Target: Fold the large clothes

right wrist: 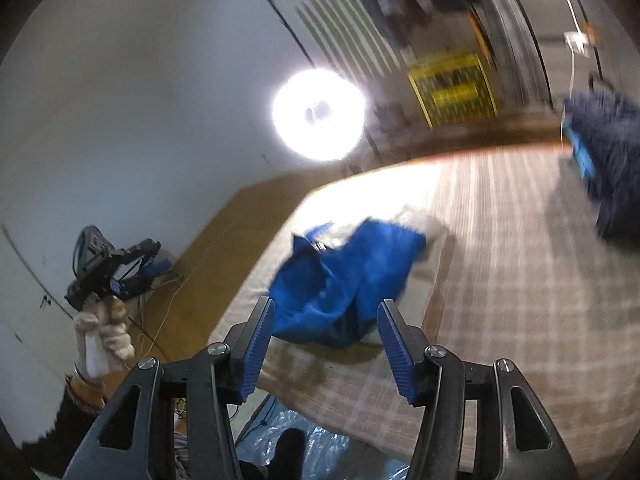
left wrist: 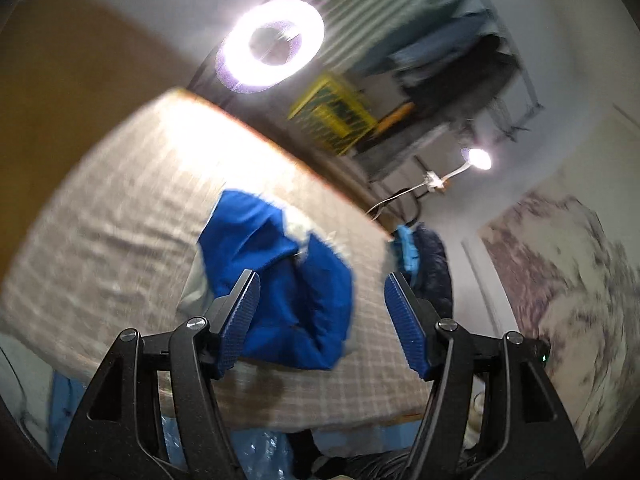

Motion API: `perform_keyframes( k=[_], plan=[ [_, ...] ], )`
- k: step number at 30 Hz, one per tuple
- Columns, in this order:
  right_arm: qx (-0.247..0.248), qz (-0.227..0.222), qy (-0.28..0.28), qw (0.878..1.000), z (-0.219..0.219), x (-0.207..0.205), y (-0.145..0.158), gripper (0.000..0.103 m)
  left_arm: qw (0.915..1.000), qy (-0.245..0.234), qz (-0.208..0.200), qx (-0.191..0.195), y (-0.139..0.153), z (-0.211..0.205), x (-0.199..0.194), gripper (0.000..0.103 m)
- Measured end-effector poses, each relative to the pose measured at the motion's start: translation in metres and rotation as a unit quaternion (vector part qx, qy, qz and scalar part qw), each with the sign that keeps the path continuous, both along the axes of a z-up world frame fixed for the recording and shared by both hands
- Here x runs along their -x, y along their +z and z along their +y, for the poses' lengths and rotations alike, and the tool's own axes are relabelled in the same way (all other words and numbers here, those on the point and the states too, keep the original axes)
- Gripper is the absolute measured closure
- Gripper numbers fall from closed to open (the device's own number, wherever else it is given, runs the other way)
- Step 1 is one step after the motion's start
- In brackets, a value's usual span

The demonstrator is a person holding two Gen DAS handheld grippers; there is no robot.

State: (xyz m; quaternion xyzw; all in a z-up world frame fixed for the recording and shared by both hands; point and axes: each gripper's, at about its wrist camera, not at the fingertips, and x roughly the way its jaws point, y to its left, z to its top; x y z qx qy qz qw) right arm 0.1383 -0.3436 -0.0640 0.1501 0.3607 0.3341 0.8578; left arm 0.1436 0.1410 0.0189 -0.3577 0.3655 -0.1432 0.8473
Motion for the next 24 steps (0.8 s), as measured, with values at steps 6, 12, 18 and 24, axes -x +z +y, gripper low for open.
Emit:
perform_keyframes(
  k=[6, 12, 18, 24],
  plan=[
    [-0.024, 0.108, -0.009, 0.994, 0.021, -0.053, -0.069, 0.045, 0.9967, 0.001, 0.08, 0.014, -0.086, 0.008, -0.054, 0.037],
    [-0.043, 0.173, -0.023, 0.984, 0.032, -0.096, -0.115, 0.045, 0.9861, 0.032, 0.147, 0.07, -0.151, 0.031, -0.092, 0.037],
    [-0.054, 0.203, -0.015, 0.977, 0.044, -0.118, -0.134, 0.045, 0.9792, 0.034, 0.171, 0.104, -0.19, 0.035, -0.126, 0.037],
    [-0.059, 0.21, -0.023, 0.976, 0.052, -0.131, -0.145, 0.05, 0.9774, 0.014, 0.152, 0.146, -0.2, 0.024, -0.144, 0.042]
  ],
)
